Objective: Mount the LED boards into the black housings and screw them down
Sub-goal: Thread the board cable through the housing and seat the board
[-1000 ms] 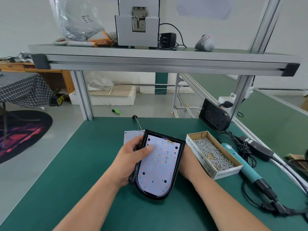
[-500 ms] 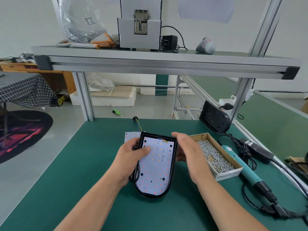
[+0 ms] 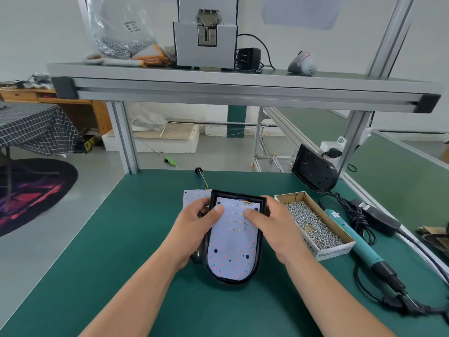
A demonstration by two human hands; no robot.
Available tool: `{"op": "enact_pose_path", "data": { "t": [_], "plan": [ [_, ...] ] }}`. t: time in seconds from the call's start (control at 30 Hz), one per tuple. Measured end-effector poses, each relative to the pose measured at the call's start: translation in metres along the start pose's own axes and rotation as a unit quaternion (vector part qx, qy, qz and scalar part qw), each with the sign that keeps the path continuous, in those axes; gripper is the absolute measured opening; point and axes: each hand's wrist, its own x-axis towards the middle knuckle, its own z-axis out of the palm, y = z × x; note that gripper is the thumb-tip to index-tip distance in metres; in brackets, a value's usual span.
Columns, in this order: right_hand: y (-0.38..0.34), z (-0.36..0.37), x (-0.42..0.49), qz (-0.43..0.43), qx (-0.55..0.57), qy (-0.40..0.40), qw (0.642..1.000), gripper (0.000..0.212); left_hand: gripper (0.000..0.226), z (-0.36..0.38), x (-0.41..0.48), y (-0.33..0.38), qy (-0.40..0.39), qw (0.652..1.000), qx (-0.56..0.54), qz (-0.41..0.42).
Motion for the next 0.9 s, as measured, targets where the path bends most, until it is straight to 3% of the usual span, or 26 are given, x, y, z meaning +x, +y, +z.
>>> {"op": "enact_pose_path", "data": {
  "t": [0.07, 0.17, 0.37, 0.47, 0.57, 0.63, 0.77, 0.9],
  "plan": [
    [0.001, -0.010, 0.003, 0.017, 0.027, 0.016, 0.999, 0.024, 0.037, -0.004, 0.002, -0.006, -0.027, 0.999, 0.020, 0.002],
    [0.004, -0.024, 0.007, 0.049, 0.094, 0.036, 0.994, 0.030, 0.039, -0.011, 0.007, -0.011, 0.060, 0.992, 0.112, -0.003],
    [0.008, -0.034, 0.011, 0.075, 0.200, 0.066, 0.975, 0.015, 0.046, -0.013, 0.007, -0.011, 0.151, 0.928, 0.341, -0.019],
    [0.010, -0.033, 0.013, 0.044, 0.191, 0.136, 0.971, 0.014, 0.038, -0.017, 0.009, -0.004, 0.129, 0.942, 0.303, -0.059],
    [0.012, -0.035, 0.016, 0.024, 0.181, 0.192, 0.964, 0.013, 0.058, -0.026, 0.009, 0.002, 0.071, 0.975, 0.184, -0.105],
    [0.011, -0.036, 0.016, 0.029, 0.198, 0.203, 0.959, 0.014, 0.057, -0.033, 0.008, 0.001, 0.036, 0.973, 0.208, -0.098],
    [0.005, -0.035, 0.014, 0.056, 0.208, 0.160, 0.963, 0.014, 0.033, -0.027, 0.010, -0.007, 0.053, 0.953, 0.295, -0.054],
    [0.000, -0.034, 0.008, 0.083, 0.133, 0.043, 0.987, 0.017, 0.024, -0.007, 0.009, -0.013, 0.117, 0.949, 0.290, -0.031]
  ]
}}
